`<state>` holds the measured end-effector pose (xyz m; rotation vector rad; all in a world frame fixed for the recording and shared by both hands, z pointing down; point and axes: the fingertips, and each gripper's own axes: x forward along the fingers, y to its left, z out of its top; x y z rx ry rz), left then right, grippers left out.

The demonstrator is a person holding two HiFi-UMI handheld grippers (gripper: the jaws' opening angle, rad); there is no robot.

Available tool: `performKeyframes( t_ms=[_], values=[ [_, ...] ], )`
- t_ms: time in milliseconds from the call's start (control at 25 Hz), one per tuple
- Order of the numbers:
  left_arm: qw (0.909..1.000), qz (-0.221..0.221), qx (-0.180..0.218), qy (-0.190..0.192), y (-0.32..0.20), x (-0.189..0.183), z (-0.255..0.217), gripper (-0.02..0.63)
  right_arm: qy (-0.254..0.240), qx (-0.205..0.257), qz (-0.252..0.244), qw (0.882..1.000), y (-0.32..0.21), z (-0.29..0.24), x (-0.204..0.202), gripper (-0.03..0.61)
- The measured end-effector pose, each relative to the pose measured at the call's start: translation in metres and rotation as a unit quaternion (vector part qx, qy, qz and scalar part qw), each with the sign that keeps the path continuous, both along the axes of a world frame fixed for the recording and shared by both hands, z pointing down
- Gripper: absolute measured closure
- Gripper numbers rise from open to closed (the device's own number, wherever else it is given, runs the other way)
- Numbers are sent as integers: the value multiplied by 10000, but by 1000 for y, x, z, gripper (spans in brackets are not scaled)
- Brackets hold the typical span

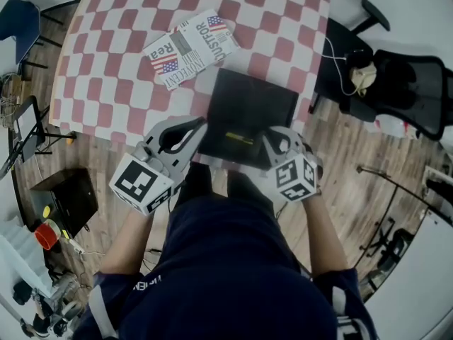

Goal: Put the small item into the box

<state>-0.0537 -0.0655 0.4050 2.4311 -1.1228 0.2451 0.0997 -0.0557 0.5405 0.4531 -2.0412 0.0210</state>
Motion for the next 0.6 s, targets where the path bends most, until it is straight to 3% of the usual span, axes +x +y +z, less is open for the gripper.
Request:
performKeyframes(
  t_ms=[280,600],
  values=[
    [9990,248,320,-189,-6,17,-33,571,-1026,567,649,9910,-28,-68,6,528],
    [9970,402,566,-338,-15,30,-61,571,-2261,473,1380,9631,-44,-133,18,534]
  ],
)
